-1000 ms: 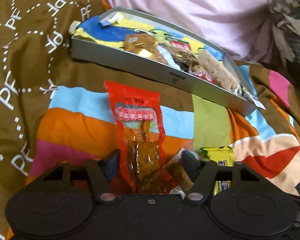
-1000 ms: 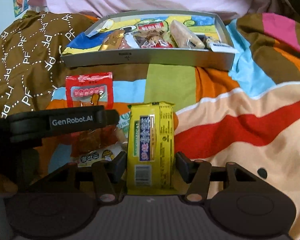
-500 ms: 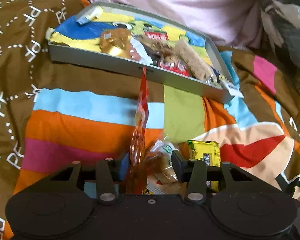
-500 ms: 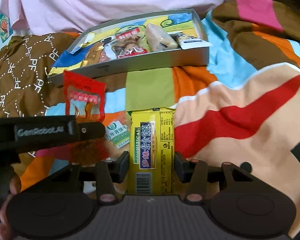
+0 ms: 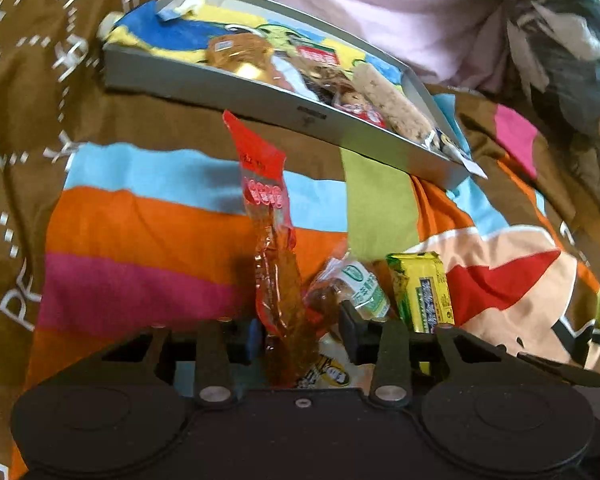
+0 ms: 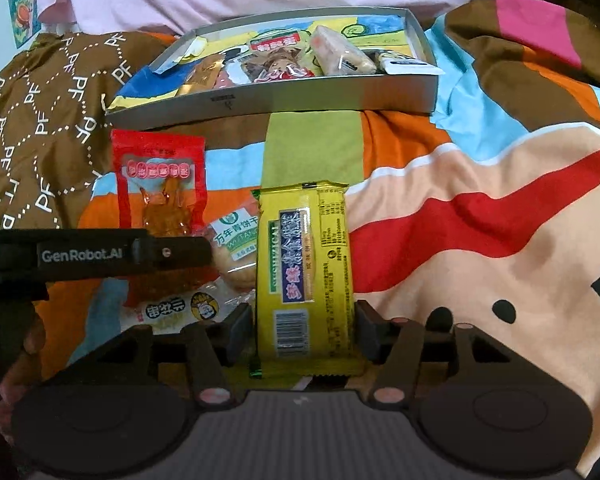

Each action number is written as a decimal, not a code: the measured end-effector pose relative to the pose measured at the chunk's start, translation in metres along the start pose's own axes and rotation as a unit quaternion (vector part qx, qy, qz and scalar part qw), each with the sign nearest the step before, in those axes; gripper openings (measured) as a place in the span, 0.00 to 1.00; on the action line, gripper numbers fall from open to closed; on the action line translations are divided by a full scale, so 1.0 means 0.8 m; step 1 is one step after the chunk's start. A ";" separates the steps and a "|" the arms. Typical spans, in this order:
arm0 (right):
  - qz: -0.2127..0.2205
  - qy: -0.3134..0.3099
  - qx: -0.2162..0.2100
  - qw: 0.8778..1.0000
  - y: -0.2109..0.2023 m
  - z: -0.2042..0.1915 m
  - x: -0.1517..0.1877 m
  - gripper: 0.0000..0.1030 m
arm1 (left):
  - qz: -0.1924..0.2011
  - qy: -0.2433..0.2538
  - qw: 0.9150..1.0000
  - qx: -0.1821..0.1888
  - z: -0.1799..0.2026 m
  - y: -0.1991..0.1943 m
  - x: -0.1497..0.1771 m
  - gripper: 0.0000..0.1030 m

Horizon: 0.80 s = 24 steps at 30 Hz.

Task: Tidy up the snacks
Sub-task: 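Lift the yellow wafer bar with right tool while left tool lifts the red pack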

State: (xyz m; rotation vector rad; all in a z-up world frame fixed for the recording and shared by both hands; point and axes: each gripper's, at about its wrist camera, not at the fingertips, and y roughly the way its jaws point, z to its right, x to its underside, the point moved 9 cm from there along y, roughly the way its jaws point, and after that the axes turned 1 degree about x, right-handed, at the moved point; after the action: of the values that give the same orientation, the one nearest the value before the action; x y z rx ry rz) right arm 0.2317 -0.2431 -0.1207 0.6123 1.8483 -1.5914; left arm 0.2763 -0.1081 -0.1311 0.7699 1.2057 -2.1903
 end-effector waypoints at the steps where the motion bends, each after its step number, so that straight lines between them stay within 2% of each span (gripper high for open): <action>1: 0.000 -0.005 0.002 1.000 0.001 -0.003 0.000 0.67 | 0.003 -0.011 1.000 0.006 -0.004 0.000 0.002 0.36; 5: 0.001 -0.009 0.000 1.000 0.003 -0.012 0.003 0.77 | 0.017 -0.023 0.999 0.024 -0.010 -0.003 0.006 0.36; 8: 0.004 -0.006 -0.001 1.000 0.002 -0.014 0.003 0.77 | 0.027 -0.024 0.999 0.026 -0.012 -0.002 0.009 0.33; 12: 0.012 0.018 -0.006 1.000 0.001 -0.007 -0.001 0.65 | 0.035 -0.023 0.999 0.021 -0.013 0.000 0.011 0.31; 14: 0.016 0.028 -0.005 0.999 0.001 -0.002 -0.003 0.52 | 0.037 -0.026 0.999 0.019 -0.014 0.000 0.010 0.31; 17: 0.017 0.040 -0.012 0.999 0.002 0.002 -0.004 0.50 | 0.039 -0.025 0.999 0.005 -0.014 0.001 0.009 0.28; 24: 0.017 0.031 -0.011 0.999 0.003 -0.001 -0.004 0.50 | 0.040 0.006 0.999 -0.029 -0.003 0.003 0.006 0.28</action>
State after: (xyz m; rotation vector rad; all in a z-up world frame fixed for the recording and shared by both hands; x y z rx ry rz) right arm 0.2356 -0.2419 -0.1199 0.6878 1.8879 -1.5433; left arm 0.2747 -0.1076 -0.1369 0.7943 1.2172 -2.0800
